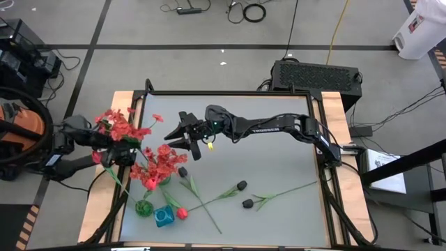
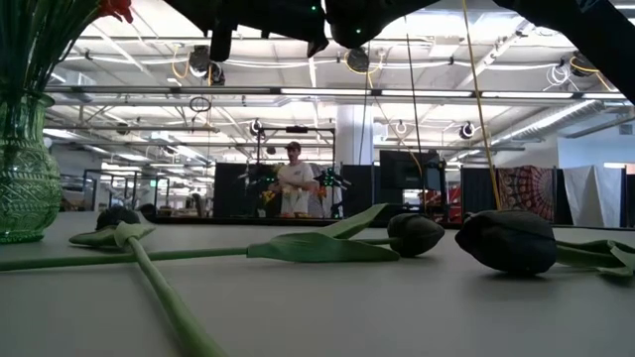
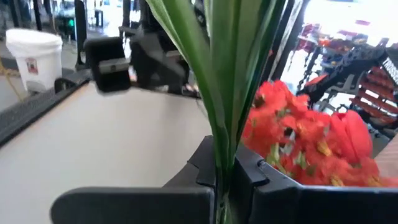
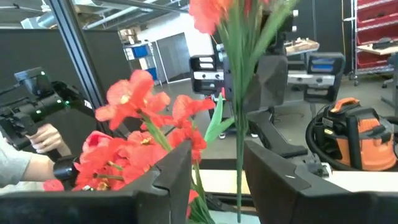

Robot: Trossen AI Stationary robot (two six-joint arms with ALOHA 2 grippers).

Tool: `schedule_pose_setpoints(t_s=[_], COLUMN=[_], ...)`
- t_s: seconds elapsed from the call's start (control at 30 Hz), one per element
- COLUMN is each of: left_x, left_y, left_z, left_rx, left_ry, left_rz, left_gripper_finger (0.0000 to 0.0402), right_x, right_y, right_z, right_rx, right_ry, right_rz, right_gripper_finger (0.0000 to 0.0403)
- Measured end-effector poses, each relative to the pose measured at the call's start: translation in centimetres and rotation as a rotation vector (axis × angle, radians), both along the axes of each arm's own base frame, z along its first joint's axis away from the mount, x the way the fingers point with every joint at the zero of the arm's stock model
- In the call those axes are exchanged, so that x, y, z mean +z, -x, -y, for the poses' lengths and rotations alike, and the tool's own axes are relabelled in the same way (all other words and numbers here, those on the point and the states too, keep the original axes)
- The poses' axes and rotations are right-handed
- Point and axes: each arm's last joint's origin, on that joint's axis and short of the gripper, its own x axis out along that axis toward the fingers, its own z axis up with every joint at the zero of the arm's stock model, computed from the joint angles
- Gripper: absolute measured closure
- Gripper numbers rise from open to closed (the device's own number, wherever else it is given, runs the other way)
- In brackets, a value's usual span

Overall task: Sort flowers into vase by color
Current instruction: Put the orange flowers into the top green vase

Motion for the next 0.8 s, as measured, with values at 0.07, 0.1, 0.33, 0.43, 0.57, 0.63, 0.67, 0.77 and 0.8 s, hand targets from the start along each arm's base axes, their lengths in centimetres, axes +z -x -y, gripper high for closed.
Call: schedule_pose_setpoints(t_s=[0.07, 0.1, 0.33, 0.43, 0.57, 0.63, 0.67, 0.77, 0.8], left_x=[-0.2, -0.2, -0.8, -0.9, -0.9, -1.0, -1.0, -1.2, -1.2], left_y=[-0.3, -0.4, -1.0, -1.1, -1.1, -1.1, -1.1, -1.1, -1.2], left_z=[-0.1, -0.1, -0.3, -0.4, -0.4, -0.4, -0.4, -0.4, -0.4], left_rx=[0.002, 0.003, 0.006, 0.01, 0.013, 0.014, 0.014, 0.015, 0.015], left_ry=[0.014, 0.022, 0.085, 0.126, 0.155, 0.157, 0.159, 0.158, 0.16], left_rz=[0.002, 0.004, -0.008, -0.015, -0.019, -0.023, -0.029, -0.035, -0.039], left_gripper_finger=[0.0388, 0.0388, 0.0388, 0.0388, 0.0388, 0.0388, 0.0388, 0.0388, 0.0388], right_x=[-0.1, -0.1, -0.5, -0.6, -0.7, -0.7, -0.7, -0.7, -0.7], right_y=[0.0, 0.0, -0.1, -0.1, -0.1, -0.1, -0.1, -0.1, -0.1], right_z=[0.0, 0.0, 0.0, 0.0, 0.0, 0.0, 0.0, 0.0, 0.0], right_rx=[0.0, 0.0, -0.005, -0.01, -0.01, -0.011, -0.01, -0.011, -0.011], right_ry=[0.002, 0.002, 0.014, 0.017, 0.023, 0.026, 0.028, 0.03, 0.03], right_rz=[-0.009, -0.014, -0.048, -0.053, -0.058, -0.058, -0.057, -0.057, -0.057], right_gripper_finger=[0.0266, 0.0266, 0.0266, 0.0266, 0.0266, 0.0266, 0.0266, 0.0266, 0.0266])
